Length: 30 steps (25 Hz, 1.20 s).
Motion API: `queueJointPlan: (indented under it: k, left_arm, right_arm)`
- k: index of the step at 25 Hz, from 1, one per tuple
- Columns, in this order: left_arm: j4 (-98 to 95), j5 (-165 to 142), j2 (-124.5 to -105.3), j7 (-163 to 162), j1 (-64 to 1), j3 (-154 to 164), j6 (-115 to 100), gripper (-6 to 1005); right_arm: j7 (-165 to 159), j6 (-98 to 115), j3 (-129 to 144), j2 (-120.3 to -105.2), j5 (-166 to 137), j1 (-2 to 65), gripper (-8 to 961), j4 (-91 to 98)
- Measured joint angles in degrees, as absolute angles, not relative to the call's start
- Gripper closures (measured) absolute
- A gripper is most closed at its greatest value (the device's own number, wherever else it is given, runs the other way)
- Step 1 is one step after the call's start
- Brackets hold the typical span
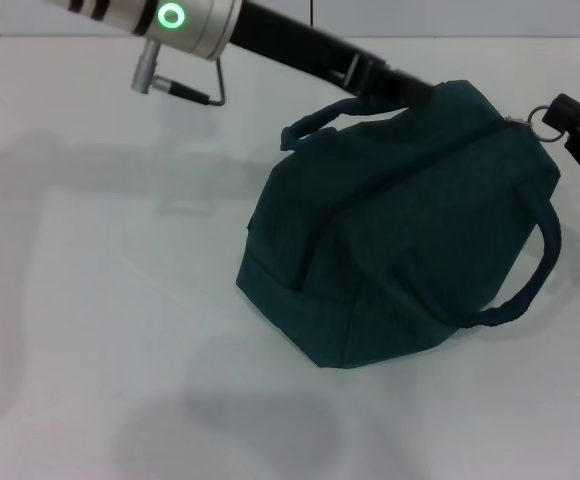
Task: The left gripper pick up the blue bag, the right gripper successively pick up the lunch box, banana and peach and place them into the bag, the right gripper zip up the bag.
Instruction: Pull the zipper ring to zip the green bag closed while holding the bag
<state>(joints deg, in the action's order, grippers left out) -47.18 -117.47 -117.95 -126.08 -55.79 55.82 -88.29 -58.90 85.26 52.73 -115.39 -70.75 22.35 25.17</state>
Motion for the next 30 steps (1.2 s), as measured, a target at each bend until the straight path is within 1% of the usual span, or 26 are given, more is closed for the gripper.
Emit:
queueJointPlan:
  k: [1,9,20,26,30]
  left_arm:
    - [-47.41,-117.43,-118.08,-126.05,-55.84,55.85,-88.07,903]
    - [-46.49,-122.06,-119.35,-126.39,-57.82,57.79,-83.52,495]
    - [-43.53,-124.45,-119.34,-131.24,-60.97,62.6,-79.35,259]
    - [-43.54,-124.8,-119.34,-131.96,-61.46,63.44,-79.24,183]
    - [-43.84,-125.22,-119.29,-131.82,-61.48,63.64,-78.31,270]
  right_arm:
    - [-58.91,85.28,52.73,-115.4,-70.76,22.33,942,25.17]
    - [-58.72,86.75,53.58,-115.57,-70.66,21.94,942,25.16]
    - [-58.28,87.27,53.53,-115.53,-70.57,21.82,942,24.04]
    - [-58.22,87.52,53.53,-115.43,-70.45,21.79,942,23.87]
    - [-58.18,87.54,53.53,-115.41,-70.46,21.78,941,23.83]
